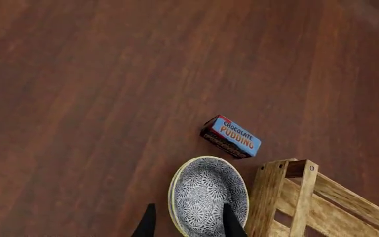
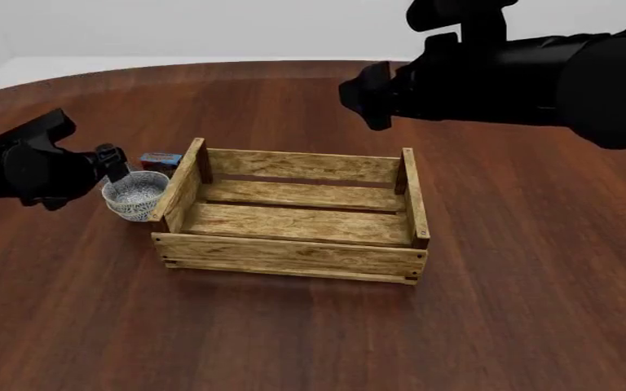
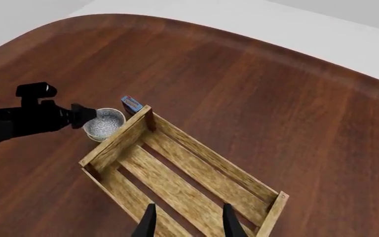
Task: Stack the right bowl on the left bowl and place them in the tray.
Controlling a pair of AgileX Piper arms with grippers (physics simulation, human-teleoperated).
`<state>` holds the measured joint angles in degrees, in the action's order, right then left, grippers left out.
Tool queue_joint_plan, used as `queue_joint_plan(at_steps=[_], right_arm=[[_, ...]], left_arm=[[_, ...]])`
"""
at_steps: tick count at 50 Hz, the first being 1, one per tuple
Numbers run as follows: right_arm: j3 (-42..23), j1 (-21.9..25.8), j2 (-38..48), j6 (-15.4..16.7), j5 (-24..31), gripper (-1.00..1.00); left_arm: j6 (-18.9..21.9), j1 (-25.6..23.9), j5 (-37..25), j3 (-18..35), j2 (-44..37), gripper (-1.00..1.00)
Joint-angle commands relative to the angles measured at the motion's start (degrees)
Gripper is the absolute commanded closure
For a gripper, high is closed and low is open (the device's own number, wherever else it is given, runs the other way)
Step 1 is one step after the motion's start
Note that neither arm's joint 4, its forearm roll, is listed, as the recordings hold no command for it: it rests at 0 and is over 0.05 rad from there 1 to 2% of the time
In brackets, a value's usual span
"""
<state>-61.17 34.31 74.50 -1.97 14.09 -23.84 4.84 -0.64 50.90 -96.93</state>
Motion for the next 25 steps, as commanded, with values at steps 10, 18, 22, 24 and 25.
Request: queue_joint_plan(at_steps=[10,18,22,24,25], right_arm=[[0.2,0.1,-0.1,0.2,0.1,-1.00],[0.2,0.1,0.2,0.4,-0.1,-1.00],[0.2,0.1,0.3,0.4,-0.1,-1.00],[0.2,0.1,0.4,0.4,-0.1,-1.00],[0.2,0.1,0.4,0.4,-0.1,-1.00]], left_arm=[[6.6,1.1,-9.1,5.3,4.7,-1.00],[9.0,0.5,-12.7,8.1,5.5,-1.00],[11.4,1.7,-13.5,9.3,4.3,-1.00],[11.0,1.4,-13.5,9.3,4.2,-1.00],[11.0,1.4,-13.5,9.3,4.2,-1.00]])
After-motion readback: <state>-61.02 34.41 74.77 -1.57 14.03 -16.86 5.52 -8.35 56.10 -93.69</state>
